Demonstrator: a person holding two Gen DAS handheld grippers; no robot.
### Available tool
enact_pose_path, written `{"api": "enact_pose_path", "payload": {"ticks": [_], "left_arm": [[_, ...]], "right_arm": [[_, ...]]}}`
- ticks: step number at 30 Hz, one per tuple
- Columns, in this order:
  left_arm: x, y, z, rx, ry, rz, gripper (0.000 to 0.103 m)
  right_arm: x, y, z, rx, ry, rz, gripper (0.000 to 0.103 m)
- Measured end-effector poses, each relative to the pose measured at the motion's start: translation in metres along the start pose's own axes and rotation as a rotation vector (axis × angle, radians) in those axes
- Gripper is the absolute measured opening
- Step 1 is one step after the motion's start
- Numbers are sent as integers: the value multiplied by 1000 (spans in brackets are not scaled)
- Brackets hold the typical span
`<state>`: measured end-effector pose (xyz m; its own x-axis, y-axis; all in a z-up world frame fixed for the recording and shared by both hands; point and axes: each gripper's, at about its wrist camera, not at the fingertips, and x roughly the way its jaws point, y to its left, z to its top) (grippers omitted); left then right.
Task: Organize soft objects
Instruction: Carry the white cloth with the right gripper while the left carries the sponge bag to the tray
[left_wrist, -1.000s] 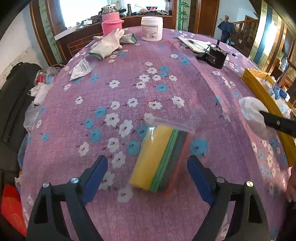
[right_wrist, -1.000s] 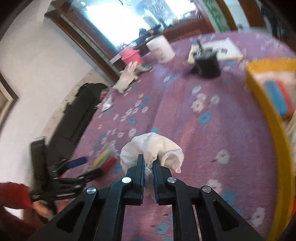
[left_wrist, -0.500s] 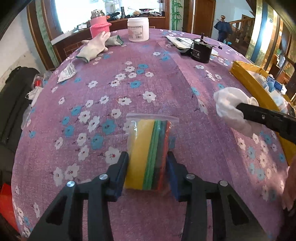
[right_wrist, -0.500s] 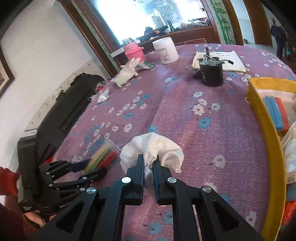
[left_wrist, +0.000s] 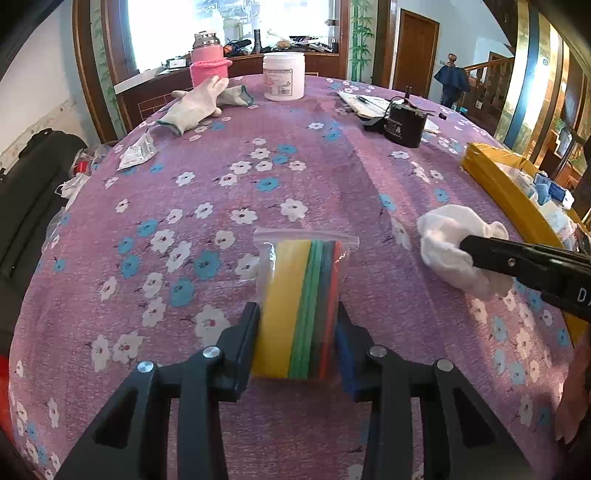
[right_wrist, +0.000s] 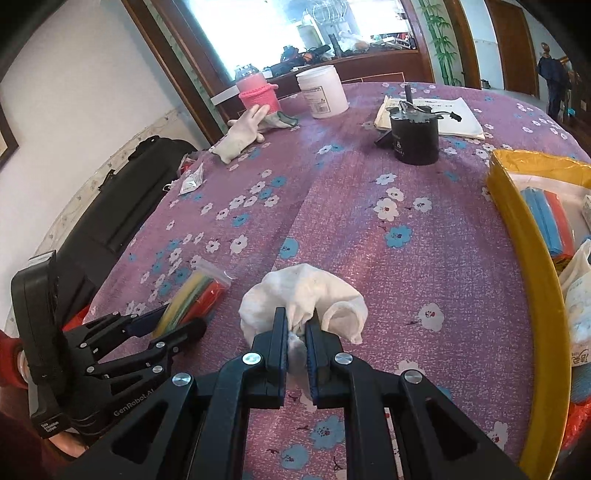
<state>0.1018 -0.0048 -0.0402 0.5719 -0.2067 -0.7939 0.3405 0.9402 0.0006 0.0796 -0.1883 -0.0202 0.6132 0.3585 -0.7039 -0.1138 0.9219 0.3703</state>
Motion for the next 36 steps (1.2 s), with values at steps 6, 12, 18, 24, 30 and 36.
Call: {"api": "enact_pose_path", "payload": {"ticks": [6, 12, 18, 24, 30, 36], "left_arm": [[-8, -9, -1, 28, -54, 37, 37], [-23, -11, -2, 37, -150, 80, 37], [-35, -12, -1, 39, -223, 136, 37], [-39, -11, 0, 37, -252, 167, 37], [-43, -13, 1, 45, -278, 188, 37], [-50, -21, 4, 53, -285, 184, 37]], "right_arm": [[1, 2, 0, -14, -2, -11, 10], [0, 4, -2, -23, -6, -15, 10], [0, 7, -2, -34, -7, -18, 10], [0, 10, -2, -44, -11, -23, 10], [-4, 10, -1, -53, -29, -31, 10], [-18, 0, 4, -17, -76, -30, 10]]}}
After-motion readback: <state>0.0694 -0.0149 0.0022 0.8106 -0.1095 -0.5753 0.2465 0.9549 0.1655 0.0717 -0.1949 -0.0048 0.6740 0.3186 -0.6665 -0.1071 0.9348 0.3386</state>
